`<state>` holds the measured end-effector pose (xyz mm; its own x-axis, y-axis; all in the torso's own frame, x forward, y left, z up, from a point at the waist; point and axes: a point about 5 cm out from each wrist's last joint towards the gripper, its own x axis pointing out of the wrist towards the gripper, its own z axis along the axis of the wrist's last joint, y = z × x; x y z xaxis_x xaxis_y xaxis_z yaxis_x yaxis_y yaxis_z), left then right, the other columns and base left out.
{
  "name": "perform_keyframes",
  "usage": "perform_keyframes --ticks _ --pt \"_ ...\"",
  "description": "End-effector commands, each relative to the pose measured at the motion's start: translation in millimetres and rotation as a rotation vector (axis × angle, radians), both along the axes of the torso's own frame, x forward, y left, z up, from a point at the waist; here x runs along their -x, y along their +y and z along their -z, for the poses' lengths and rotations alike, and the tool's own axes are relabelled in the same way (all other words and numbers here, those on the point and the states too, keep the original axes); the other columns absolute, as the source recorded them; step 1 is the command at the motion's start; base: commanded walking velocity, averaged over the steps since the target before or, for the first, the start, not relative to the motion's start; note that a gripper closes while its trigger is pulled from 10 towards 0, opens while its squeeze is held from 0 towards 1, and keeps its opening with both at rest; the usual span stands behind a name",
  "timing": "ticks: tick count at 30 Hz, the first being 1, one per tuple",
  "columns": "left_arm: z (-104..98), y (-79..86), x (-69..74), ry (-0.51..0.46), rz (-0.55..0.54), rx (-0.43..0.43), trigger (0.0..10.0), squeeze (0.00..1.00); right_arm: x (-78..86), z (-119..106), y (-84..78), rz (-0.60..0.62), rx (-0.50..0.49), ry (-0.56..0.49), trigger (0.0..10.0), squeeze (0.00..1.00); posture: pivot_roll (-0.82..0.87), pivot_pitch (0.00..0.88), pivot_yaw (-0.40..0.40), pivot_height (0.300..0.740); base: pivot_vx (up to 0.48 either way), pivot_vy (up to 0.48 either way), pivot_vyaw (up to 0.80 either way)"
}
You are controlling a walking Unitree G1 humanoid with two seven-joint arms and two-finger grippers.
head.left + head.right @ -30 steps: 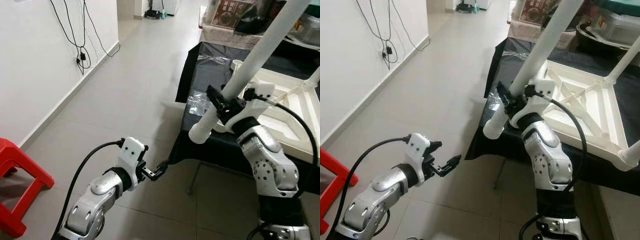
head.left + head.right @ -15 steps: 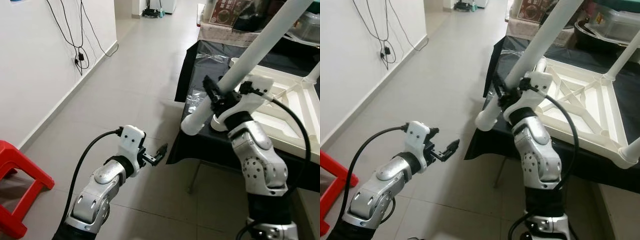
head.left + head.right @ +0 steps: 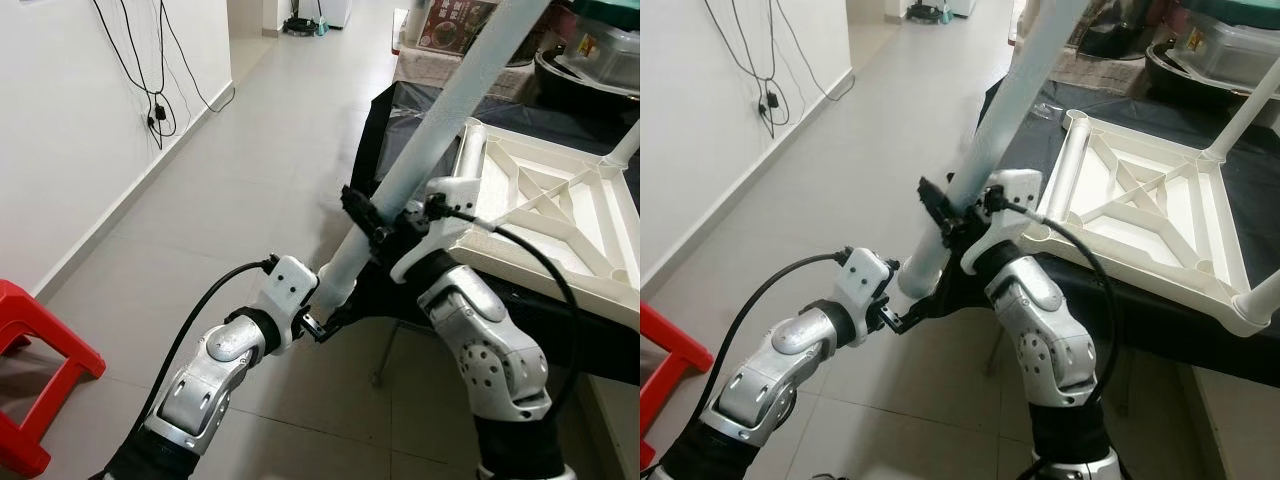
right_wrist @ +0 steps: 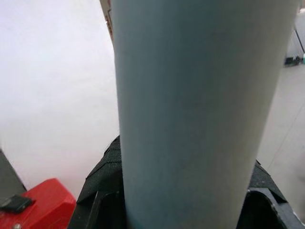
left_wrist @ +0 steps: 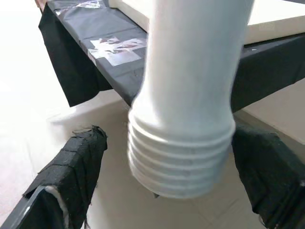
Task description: Building children table
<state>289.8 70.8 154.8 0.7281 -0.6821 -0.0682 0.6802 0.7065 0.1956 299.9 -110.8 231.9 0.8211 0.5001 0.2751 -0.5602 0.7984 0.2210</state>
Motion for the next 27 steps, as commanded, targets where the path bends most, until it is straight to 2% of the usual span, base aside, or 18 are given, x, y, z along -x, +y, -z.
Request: perform_keyframes --ticks 1,22,24,25,26,27 --pt "4 -0.1 0.3 0.003 0.007 -0.018 10.0 0.00 2.8 -2 -1.0 -0.012 -0.002 -0.011 10.0 0.00 0.08 0.081 -0.100 0.740 0.000 0.000 0.00" --pt "10 -7.7 1.0 0.015 0.060 0.002 10.0 0.00 14.9 1 13.0 -0.104 -0.012 0.007 10.0 0.00 0.08 0.079 -0.098 0.740 0.000 0.000 0.00" --pt "10 -8.0 1.0 0.014 0.062 0.003 9.6 0.00 15.5 1 14.2 -0.110 -0.013 0.009 10.0 0.00 0.08 0.077 -0.094 0.740 0.000 0.000 0.00" --pt "10 -8.2 1.0 0.013 0.063 0.004 7.3 0.00 16.0 2 15.1 -0.114 -0.013 0.011 10.0 0.00 0.08 0.077 -0.094 0.740 0.000 0.000 0.00" --pt "10 -8.2 1.4 0.012 0.066 0.007 0.0 0.00 16.8 3 16.5 -0.120 -0.014 0.014 10.0 0.00 0.08 0.077 -0.094 0.740 0.000 0.000 0.00" --pt "10 -8.2 1.7 0.011 0.069 0.010 0.0 0.00 17.5 3 17.3 -0.124 -0.014 0.017 10.0 0.00 0.08 0.077 -0.094 0.740 0.000 0.000 0.00"
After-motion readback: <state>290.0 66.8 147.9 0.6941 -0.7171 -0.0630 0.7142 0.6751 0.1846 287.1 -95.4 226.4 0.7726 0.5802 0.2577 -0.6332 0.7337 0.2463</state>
